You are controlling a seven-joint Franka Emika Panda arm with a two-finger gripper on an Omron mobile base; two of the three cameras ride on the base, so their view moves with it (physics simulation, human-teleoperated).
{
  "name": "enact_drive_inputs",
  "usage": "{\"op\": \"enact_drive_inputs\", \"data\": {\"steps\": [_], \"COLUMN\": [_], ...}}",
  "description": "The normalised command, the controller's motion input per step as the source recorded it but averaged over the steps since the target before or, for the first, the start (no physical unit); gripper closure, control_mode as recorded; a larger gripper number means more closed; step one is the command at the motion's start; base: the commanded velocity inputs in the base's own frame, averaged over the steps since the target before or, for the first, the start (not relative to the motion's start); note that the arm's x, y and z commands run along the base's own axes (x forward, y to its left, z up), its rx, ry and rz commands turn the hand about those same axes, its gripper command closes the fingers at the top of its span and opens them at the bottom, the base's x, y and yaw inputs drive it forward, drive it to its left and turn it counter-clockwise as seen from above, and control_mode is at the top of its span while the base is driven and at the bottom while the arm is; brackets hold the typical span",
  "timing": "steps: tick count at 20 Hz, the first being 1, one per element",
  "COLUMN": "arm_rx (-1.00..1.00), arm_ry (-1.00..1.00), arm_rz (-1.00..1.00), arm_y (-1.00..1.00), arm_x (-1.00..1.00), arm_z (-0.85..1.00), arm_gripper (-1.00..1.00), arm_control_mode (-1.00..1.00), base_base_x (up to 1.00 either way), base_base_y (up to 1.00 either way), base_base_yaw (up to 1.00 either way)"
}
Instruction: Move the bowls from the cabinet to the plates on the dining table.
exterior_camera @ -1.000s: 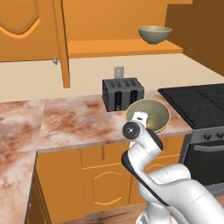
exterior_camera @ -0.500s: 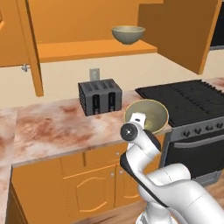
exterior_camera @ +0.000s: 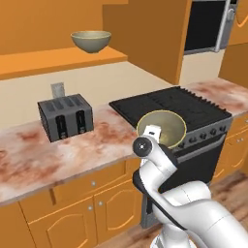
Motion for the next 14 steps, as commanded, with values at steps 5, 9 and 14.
{"op": "enact_drive_inputs", "data": {"steps": [5, 9, 14], "arm_rx": [0.00, 0.00, 0.00], "arm_ry": [0.00, 0.00, 0.00], "arm_rz": [0.00, 0.00, 0.00], "arm_y": [0.00, 0.00, 0.00], "arm_x": [0.00, 0.00, 0.00], "arm_z": [0.00, 0.00, 0.00], "arm_gripper": [1.00, 1.00, 1.00], "arm_control_mode": [1.00, 1.00, 1.00], "base_base_x": [-0.05, -0.06, -0.09], "base_base_y": [-0.54, -0.54, -0.55], "base_base_yaw": [-0.37, -0.38, -0.39]}}
